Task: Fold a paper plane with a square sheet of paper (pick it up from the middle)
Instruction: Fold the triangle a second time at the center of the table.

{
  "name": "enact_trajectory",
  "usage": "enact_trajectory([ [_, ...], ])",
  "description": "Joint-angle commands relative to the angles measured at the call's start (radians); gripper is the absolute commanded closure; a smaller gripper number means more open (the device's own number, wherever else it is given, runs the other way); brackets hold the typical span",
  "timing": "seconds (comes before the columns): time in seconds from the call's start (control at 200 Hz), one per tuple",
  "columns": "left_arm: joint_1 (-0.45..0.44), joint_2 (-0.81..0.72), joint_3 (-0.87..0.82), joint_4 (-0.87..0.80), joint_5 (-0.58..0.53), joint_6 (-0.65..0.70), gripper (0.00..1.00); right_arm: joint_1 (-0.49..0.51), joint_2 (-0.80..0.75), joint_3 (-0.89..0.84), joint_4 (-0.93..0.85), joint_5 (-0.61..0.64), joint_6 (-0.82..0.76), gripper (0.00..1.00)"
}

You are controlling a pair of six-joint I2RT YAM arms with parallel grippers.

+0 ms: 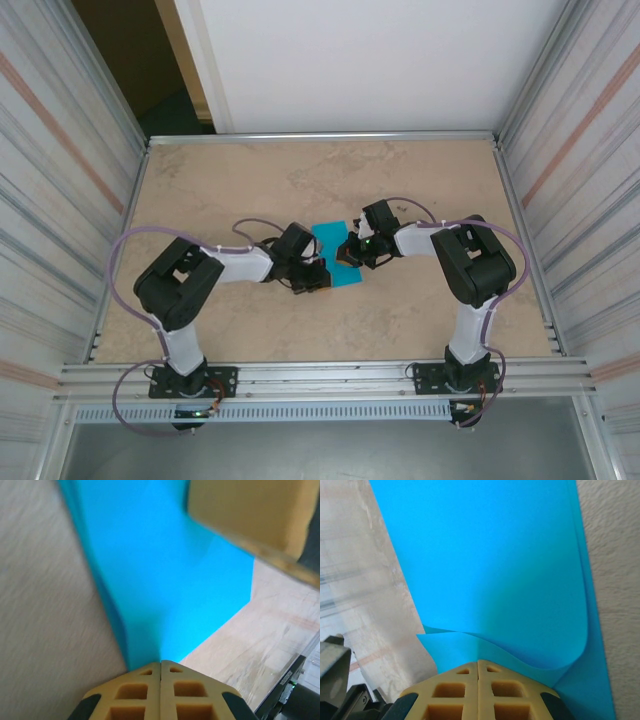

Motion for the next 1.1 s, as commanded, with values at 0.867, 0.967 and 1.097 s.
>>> enact_trajectory([
  [0.867, 0.035, 0.068, 0.038, -0.061, -0.03, -0.038, 0.99, -0.008, 0.069, -0.027, -0.115, 0.103, 0.017, 1.0],
  [0.967, 0.032, 0.078, 0.035, -0.077, -0.041, -0.04, 1.0, -0.008, 0.053, -0.016, -0.119, 0.095, 0.013, 1.0],
  [1.097, 0.033, 0.074, 0.029, -0.116, -0.067, -0.03, 1.0, -0.012, -0.013, 0.024, -0.127, 0.063, -0.017, 1.0],
])
